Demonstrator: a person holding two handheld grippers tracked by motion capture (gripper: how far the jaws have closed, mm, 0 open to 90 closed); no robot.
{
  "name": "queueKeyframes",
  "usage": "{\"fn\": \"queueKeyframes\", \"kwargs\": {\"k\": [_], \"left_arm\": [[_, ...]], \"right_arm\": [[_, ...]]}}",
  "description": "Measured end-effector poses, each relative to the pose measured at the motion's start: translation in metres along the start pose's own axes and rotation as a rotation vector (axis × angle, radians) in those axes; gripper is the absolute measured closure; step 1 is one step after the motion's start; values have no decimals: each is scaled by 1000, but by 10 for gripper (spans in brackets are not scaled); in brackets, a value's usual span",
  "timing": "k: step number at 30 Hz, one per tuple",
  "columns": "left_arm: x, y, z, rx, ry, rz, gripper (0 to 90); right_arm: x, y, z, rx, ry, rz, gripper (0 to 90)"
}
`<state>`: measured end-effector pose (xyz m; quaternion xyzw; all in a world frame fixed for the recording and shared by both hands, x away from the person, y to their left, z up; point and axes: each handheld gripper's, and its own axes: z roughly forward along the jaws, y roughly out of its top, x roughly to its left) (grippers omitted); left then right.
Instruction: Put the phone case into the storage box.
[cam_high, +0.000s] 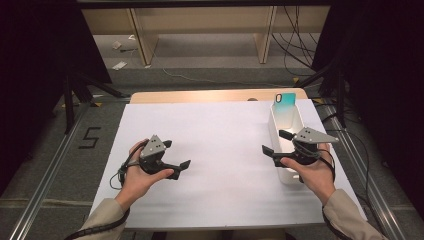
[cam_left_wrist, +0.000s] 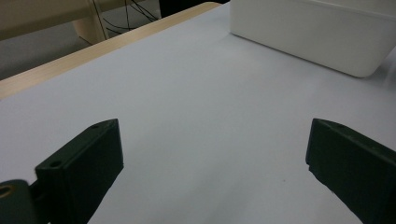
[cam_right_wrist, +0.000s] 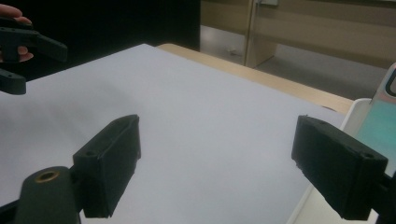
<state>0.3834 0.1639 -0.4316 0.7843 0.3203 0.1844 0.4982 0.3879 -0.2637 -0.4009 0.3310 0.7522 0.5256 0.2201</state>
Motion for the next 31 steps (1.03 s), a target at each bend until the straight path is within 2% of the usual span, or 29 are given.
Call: {"fn": "queueKeyframes", "kwargs": {"k": [31], "left_arm": [[0,0,1,1,-3,-1,38]], "right_arm": [[2,-4,-4,-6,10,-12,161]]}}
